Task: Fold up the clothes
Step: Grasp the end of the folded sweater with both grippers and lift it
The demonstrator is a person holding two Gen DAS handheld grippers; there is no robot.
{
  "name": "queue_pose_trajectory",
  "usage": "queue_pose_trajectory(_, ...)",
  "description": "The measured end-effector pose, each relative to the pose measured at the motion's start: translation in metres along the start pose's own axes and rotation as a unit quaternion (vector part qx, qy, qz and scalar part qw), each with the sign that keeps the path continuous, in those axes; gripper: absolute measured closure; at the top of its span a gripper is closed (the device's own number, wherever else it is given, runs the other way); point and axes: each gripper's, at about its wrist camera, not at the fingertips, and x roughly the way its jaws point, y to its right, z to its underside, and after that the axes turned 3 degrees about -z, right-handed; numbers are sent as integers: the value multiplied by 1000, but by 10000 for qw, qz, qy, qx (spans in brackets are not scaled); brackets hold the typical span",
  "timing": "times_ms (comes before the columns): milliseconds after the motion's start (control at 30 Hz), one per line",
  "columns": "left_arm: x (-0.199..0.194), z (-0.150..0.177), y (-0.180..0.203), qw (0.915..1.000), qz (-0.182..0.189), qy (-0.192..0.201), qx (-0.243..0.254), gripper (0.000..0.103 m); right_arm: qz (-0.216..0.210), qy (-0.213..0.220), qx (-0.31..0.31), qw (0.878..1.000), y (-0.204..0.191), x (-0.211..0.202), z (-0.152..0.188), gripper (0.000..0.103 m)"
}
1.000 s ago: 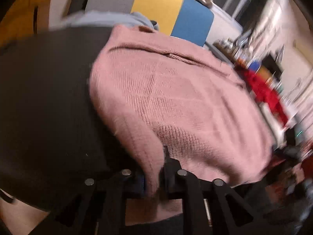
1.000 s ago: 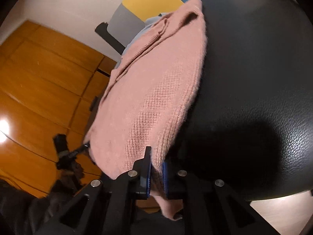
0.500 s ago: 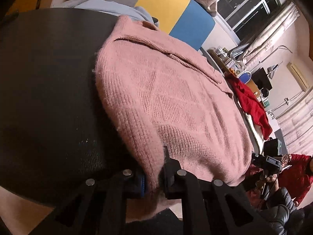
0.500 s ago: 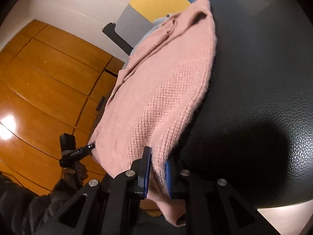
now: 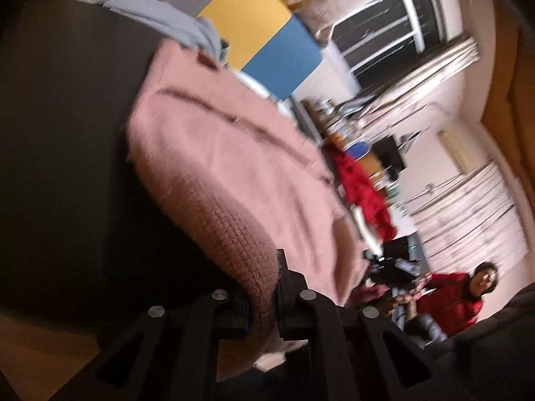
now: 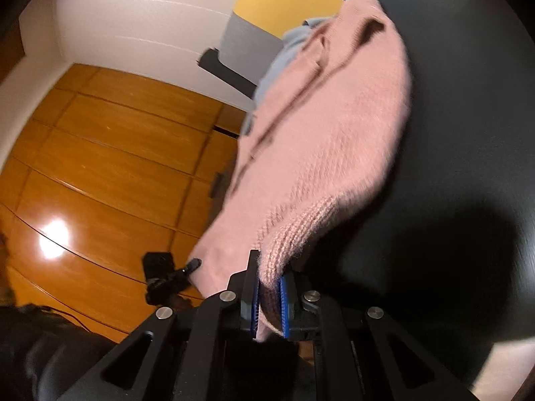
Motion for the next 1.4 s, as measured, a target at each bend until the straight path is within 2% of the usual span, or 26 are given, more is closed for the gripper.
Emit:
queue_pose_trajectory(233, 13, -43, 16, 9984, 504, 216, 144, 94, 117, 99, 77, 9999, 10, 18, -38, 93)
queue_pose_trajectory(367, 23, -81, 22, 9949, 844, 518, 188, 94, -253, 479, -64, 9985, -4, 16, -65, 93)
queue_pose_trajectory(467, 37, -118, 20, 9926, 955, 724, 215, 93, -371, 757, -158, 9963, -8, 21, -104, 93)
queue_pose_trajectory(567, 59, -156, 9, 9918, 899, 893, 170, 93, -150, 990, -98, 9949, 2, 24, -149, 93)
queue_pose_trajectory(633, 83, -182, -10, 9928, 756, 929, -63, 93, 60, 1131, 64, 9935, 15, 33, -177, 93)
queue_pose_trajectory(767, 133, -207, -51, 9953, 293, 693, -602, 93, 584, 1194, 493, 9899, 50, 51, -215, 93)
queue_pose_trajectory(833, 153, -207, -70, 9955, 45, 473, -815, 94, 765, 1052, 640, 9894, 64, 60, -219, 93)
queue_pose_trajectory(867, 157, -203, -76, 9956, -44, 395, -843, 94, 817, 1003, 679, 9893, 69, 64, -218, 98)
queue_pose_trajectory(900, 158, -198, -77, 9961, -92, 354, -800, 94, 795, 994, 654, 9897, 71, 64, -215, 99)
queue_pose_trajectory(1033, 146, -174, -70, 9980, -349, 188, -489, 94, 824, 922, 503, 9911, 68, 55, -190, 99)
queue_pose_trajectory(1200, 118, -142, -73, 9972, -316, 153, -658, 94, 706, 840, 593, 9922, 59, 40, -157, 98)
queue_pose_trajectory(1333, 111, -138, -70, 9967, -130, 217, -772, 93, 481, 886, 634, 9929, 47, 36, -148, 83)
queue_pose_trajectory(1400, 109, -141, -68, 9955, 54, 374, -872, 91, 318, 903, 587, 9937, 36, 37, -147, 62)
